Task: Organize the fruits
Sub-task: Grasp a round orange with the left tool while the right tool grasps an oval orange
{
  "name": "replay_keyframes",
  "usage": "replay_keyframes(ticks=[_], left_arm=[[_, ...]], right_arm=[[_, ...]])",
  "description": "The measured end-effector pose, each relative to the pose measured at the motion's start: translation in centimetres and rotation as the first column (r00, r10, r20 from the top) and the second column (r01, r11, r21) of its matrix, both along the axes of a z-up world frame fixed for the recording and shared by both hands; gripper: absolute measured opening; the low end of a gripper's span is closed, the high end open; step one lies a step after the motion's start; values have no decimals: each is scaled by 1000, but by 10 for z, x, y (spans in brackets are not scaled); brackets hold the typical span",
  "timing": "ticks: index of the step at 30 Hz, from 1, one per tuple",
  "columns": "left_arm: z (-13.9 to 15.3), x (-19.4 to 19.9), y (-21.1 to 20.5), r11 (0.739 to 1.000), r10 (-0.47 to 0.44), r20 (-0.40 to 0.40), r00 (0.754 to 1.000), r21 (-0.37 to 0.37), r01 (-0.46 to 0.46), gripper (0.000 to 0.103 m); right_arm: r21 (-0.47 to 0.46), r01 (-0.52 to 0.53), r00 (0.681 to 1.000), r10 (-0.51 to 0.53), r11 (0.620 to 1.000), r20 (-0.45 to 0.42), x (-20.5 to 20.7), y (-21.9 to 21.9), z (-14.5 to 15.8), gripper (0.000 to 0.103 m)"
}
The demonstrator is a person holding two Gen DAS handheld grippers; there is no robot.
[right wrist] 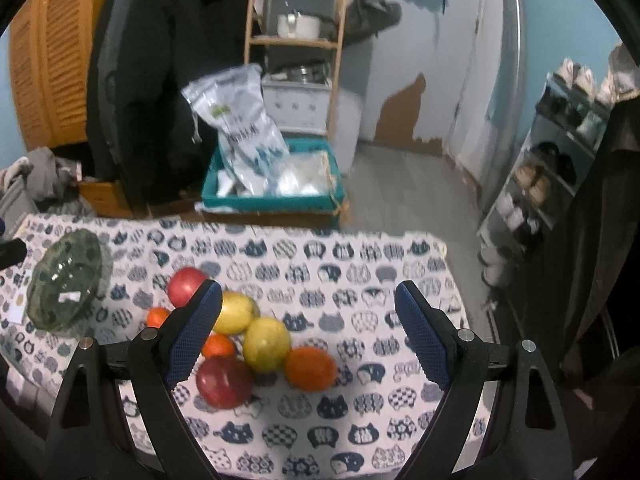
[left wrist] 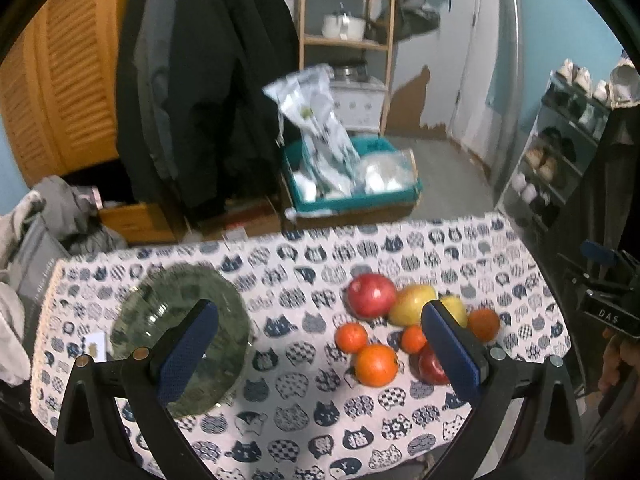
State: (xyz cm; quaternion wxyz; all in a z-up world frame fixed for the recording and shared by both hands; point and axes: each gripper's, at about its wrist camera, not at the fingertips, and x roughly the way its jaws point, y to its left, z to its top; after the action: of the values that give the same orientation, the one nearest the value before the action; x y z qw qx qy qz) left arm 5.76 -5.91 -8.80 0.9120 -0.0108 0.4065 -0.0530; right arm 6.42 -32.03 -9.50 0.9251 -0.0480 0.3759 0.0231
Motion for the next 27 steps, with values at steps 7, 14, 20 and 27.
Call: replay_keyframes(ticks=[7,14,20,27], left_arm=[[-34,17,-14,1000,-9,-97,995,-6,8,102],[-82,38,-28,1000,-15,-221,975,18,19,102],[-117,50,-38,1000,-17,-308,951,17,24,102],[-147,57,-48,1000,-27,-379,925,4,31,102]], right_arm=[[3,33,994,-33,999,-105,8,-15,-34,87],[-2,53,975,-52,999,-216,19,-21,-71,86],[-7,67,948,-66,998,-310,29,-27,-108,86],[16,53,910,-42,998,-413,40,-27,-148,86]])
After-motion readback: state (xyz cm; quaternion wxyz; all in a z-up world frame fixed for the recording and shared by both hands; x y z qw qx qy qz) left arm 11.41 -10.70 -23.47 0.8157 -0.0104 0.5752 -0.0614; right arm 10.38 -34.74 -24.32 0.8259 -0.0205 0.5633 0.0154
